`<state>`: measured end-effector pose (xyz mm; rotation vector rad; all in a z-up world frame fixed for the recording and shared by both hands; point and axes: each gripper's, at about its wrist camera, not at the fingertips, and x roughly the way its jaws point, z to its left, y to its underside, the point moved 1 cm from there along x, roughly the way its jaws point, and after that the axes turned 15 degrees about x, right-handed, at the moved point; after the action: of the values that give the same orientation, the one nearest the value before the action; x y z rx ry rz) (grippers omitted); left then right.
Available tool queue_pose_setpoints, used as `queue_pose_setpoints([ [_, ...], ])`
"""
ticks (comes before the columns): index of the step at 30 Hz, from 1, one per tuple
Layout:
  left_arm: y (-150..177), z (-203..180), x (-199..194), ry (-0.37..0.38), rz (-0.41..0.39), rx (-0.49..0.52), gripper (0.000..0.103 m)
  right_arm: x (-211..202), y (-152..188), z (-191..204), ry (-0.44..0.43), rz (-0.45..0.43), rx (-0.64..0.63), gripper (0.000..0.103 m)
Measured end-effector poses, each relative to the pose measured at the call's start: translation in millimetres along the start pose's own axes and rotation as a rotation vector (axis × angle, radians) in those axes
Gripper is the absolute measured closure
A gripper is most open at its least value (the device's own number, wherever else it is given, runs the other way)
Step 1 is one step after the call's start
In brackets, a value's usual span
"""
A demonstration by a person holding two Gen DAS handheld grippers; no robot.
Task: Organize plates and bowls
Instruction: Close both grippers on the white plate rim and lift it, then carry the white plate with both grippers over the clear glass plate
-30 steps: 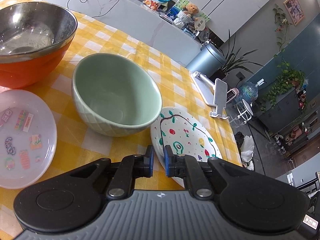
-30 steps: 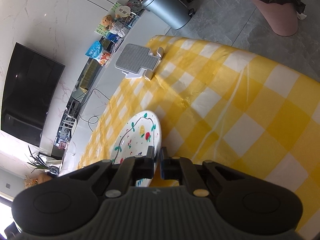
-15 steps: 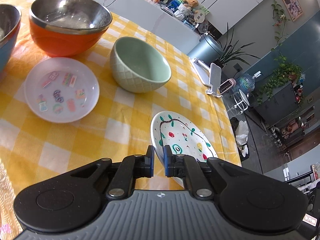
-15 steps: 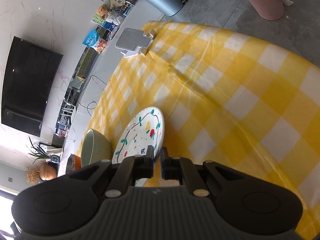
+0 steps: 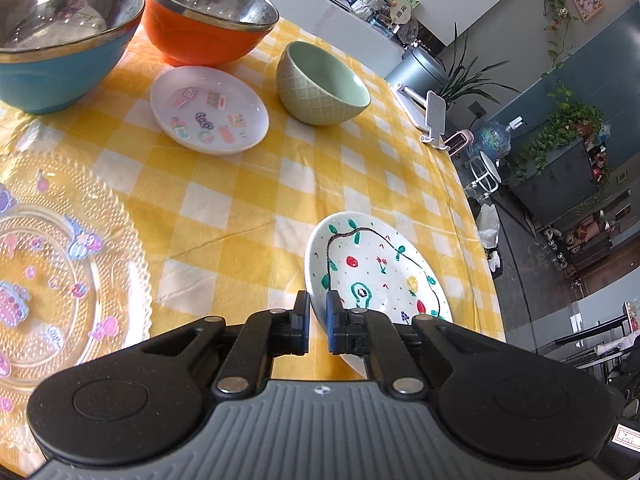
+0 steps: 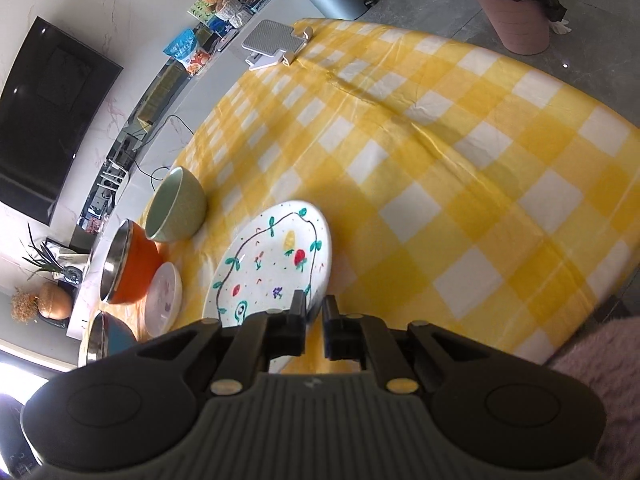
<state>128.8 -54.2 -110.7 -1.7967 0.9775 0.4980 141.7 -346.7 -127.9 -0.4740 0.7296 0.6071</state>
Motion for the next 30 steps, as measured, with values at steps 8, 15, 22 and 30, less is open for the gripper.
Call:
queue_pose_setpoints([
  [8, 6.4, -5.8, -7.9, 0.020, -0.016, 0.069, 0.103, 2.4, 17.2, 8.2, 0.086, -0.017, -0.125, 0.095],
  [15, 9.2, -4.0, -11.9, -0.036, -0.019, 0.126, 0.099, 3.8, 19.0, 9.4, 0.116, -0.027, -0.174, 0.089],
  [22, -3.5, -3.8, -18.5, -0.114, -0.052, 0.207, 0.067, -10.3, 11.2, 18.8, 0.033, -0.083, -0.206, 0.072],
  [30, -23.4, -15.3, -7.8, -0.168, -0.042, 0.302, 0.067, -1.0, -10.2, 48.6, 0.086, -0.111, -0.397, 0.057],
])
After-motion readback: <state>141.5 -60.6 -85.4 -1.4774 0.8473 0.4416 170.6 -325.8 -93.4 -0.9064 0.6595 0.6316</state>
